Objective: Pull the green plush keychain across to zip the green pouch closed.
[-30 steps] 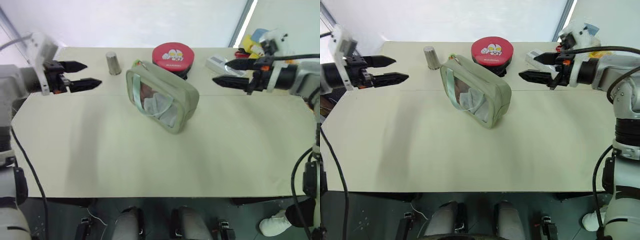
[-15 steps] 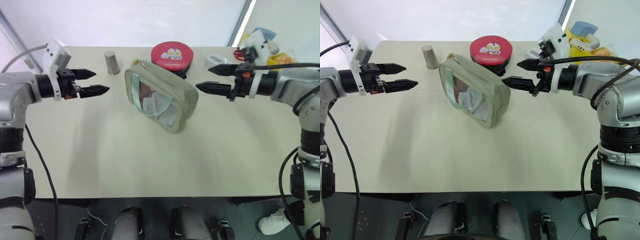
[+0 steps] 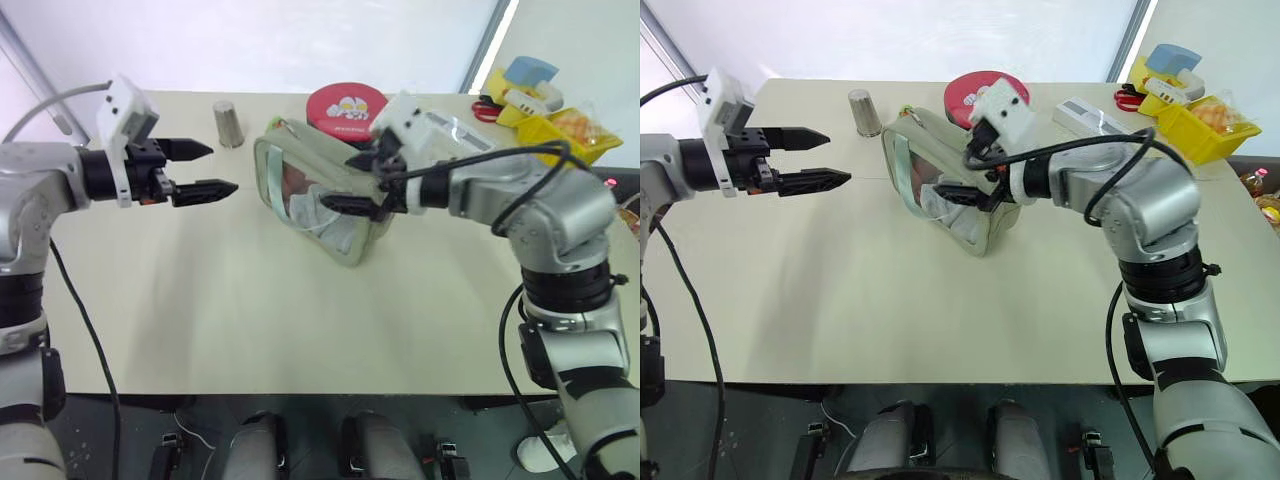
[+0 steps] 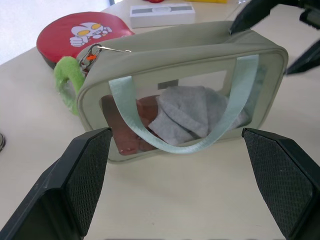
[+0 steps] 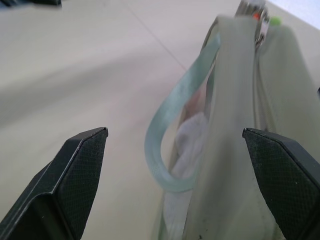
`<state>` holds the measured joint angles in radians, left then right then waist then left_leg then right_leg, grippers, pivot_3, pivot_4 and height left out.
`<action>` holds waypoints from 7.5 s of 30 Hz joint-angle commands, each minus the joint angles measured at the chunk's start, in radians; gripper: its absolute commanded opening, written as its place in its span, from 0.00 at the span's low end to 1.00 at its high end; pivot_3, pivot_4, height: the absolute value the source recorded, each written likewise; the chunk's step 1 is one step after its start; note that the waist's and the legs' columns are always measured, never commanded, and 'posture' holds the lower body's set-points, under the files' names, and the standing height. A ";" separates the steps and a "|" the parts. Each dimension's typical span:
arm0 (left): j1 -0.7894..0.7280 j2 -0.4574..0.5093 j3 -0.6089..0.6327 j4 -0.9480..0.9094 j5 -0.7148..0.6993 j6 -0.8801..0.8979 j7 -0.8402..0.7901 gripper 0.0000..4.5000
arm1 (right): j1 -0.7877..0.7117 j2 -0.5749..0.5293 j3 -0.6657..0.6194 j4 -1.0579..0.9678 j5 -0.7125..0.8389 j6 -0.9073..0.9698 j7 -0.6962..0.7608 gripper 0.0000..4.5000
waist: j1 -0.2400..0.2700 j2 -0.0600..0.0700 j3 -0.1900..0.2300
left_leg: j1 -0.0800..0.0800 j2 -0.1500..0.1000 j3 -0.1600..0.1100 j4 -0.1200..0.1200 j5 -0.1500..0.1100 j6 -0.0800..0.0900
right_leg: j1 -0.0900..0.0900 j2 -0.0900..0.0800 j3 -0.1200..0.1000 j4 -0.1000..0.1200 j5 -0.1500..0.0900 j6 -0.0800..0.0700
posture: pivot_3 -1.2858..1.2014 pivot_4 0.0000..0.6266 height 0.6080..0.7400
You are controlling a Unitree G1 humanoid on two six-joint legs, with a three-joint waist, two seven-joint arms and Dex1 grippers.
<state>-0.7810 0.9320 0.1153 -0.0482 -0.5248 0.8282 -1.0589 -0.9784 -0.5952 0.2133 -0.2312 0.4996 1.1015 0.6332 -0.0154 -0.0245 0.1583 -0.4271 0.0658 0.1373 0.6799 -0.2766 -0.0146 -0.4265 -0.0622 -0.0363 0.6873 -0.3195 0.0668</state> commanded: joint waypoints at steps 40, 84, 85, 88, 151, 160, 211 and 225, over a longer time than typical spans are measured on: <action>0.064 -0.005 0.093 -0.083 -0.079 0.039 0.149 1.00 | -0.099 -0.168 -0.083 0.506 -0.282 -0.906 0.586 0.55 | -0.004 0.001 0.001 | 0.001 0.001 0.000 0.002 0.000 0.000 | 0.001 0.000 0.000 0.001 0.000 0.000 | 0.52 0.24 1.00; 0.034 -0.031 0.047 -0.037 -0.042 -0.031 0.158 1.00 | 0.006 -0.126 0.011 0.066 -0.274 -0.333 0.606 0.26 | -0.001 0.001 0.001 | 0.001 0.000 0.000 0.002 0.000 0.000 | 0.001 0.000 0.000 0.001 0.000 0.000 | 0.52 0.24 1.00; 0.033 -0.031 0.046 -0.036 -0.042 -0.032 0.157 1.00 | 0.007 -0.127 0.003 0.054 -0.260 -0.310 0.599 0.33 | -0.001 0.001 0.001 | 0.001 0.000 0.000 0.002 0.000 0.000 | 0.001 0.000 0.000 0.001 0.000 0.000 | 0.52 0.24 1.00; 0.027 -0.029 0.042 -0.013 -0.037 -0.039 0.147 1.00 | -0.025 -0.185 -0.061 0.054 -0.229 -0.258 0.595 0.56 | 0.001 0.001 0.001 | 0.001 0.000 0.000 0.002 0.000 0.000 | 0.001 0.000 0.000 0.001 0.000 0.000 | 0.52 0.24 1.00; -0.140 -0.206 0.017 0.253 -0.038 -0.012 -0.027 0.01 | 0.165 -0.341 -0.103 0.075 -0.221 -0.462 0.573 0.00 | -0.001 0.000 0.000 | 0.001 0.000 0.000 0.003 -0.001 0.001 | 0.002 0.001 -0.001 0.001 0.000 0.000 | 0.52 0.24 1.00; -0.229 -0.244 -0.088 0.241 -0.008 -0.034 -0.052 0.01 | 0.144 -0.312 -0.092 0.105 -0.232 -0.479 0.563 0.00 | 0.001 0.001 0.000 | 0.003 0.000 0.000 0.003 -0.001 0.001 | 0.004 0.001 -0.001 0.001 0.000 0.000 | 0.52 0.24 1.00; 0.066 -0.132 -0.133 -0.058 0.110 -0.127 0.025 0.01 | 0.116 -0.259 -0.084 0.110 -0.231 -0.457 0.560 0.00 | -0.002 0.001 0.000 | 0.003 0.000 0.000 0.003 -0.001 0.001 | 0.003 0.001 0.001 0.001 0.000 0.000 | 0.52 0.24 1.00; 0.077 -0.137 -0.143 -0.082 0.116 -0.120 0.029 0.00 | 0.052 -0.378 -0.114 0.173 -0.160 -0.401 0.709 0.68 | 0.005 0.001 0.000 | 0.003 0.000 0.000 0.003 -0.001 0.001 | 0.003 0.001 0.001 0.001 0.000 0.000 | 0.52 0.24 1.00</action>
<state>-0.7045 0.7908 -0.0272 -0.0977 -0.4045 0.7142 -1.0283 -0.8773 -0.9577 0.1417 -0.0653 0.3126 0.6931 1.3143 -0.0107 -0.0237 0.1580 -0.4246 0.0654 0.1372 0.6827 -0.2772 -0.0137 -0.4234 -0.0616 -0.0353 0.6878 -0.3195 0.0669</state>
